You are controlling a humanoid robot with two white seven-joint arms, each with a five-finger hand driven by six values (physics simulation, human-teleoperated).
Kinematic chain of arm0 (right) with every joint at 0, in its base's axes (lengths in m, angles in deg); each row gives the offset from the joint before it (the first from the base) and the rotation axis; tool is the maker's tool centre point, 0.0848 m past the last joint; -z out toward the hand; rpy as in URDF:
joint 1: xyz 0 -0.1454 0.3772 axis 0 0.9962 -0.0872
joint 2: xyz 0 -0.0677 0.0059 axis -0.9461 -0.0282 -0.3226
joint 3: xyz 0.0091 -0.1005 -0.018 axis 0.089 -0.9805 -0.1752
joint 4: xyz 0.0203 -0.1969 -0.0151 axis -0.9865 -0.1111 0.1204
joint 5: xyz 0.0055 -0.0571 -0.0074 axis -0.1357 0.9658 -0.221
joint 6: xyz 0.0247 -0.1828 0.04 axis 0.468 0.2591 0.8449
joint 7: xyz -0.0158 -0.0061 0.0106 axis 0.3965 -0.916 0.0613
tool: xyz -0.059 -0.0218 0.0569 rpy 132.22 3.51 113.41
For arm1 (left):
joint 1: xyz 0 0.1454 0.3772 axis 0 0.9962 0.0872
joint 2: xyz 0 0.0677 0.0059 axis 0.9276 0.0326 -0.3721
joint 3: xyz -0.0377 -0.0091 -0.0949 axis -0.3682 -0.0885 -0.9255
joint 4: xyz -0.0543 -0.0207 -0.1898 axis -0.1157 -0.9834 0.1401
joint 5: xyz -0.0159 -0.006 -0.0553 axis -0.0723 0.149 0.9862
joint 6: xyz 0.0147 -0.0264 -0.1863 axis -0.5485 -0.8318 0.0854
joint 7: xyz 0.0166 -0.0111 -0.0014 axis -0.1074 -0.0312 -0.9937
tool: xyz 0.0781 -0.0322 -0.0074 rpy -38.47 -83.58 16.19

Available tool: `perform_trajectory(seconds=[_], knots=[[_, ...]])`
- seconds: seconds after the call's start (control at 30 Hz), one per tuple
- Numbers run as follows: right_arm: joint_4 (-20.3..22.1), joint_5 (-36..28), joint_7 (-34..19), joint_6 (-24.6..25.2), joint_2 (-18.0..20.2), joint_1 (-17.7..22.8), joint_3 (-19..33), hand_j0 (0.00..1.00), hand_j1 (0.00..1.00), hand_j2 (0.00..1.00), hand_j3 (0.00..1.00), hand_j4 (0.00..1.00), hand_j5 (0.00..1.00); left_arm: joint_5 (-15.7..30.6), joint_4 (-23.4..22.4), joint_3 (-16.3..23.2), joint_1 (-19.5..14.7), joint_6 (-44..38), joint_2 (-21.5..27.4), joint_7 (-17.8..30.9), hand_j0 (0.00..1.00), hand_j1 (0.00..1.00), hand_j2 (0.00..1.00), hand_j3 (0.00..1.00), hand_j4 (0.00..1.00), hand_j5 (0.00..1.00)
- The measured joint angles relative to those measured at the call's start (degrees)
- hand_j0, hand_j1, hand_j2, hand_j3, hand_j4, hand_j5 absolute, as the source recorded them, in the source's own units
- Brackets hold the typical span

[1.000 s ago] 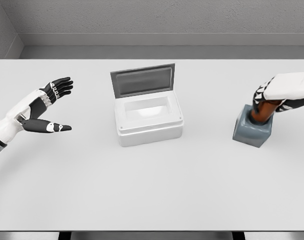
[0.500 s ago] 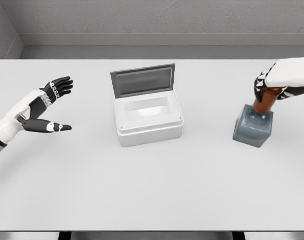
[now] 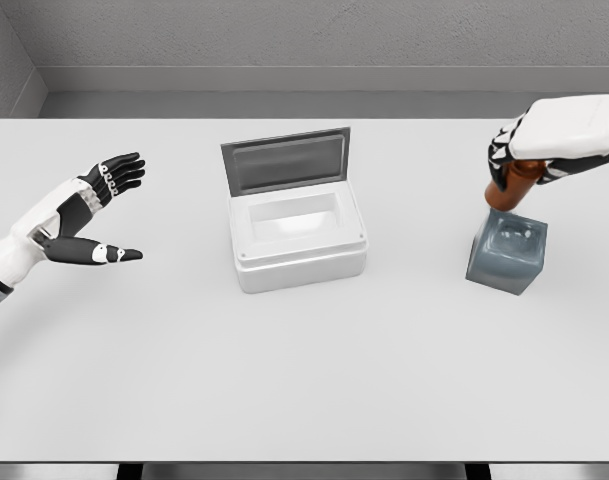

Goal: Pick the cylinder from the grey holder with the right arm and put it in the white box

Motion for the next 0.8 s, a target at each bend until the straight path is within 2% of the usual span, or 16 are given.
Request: perform_trajectory(seconds=[0.8], knots=[[0.07,0.05,-1.09,-0.01,-8.87,-2.99,-0.27,0.40,0.40,0.40,0.40,0.40,0.40,-0.06,0.39,0.07,0.79,0.20,-0.15,0.00,1.00,1.00,1.00,1.00,1.00,1.00]])
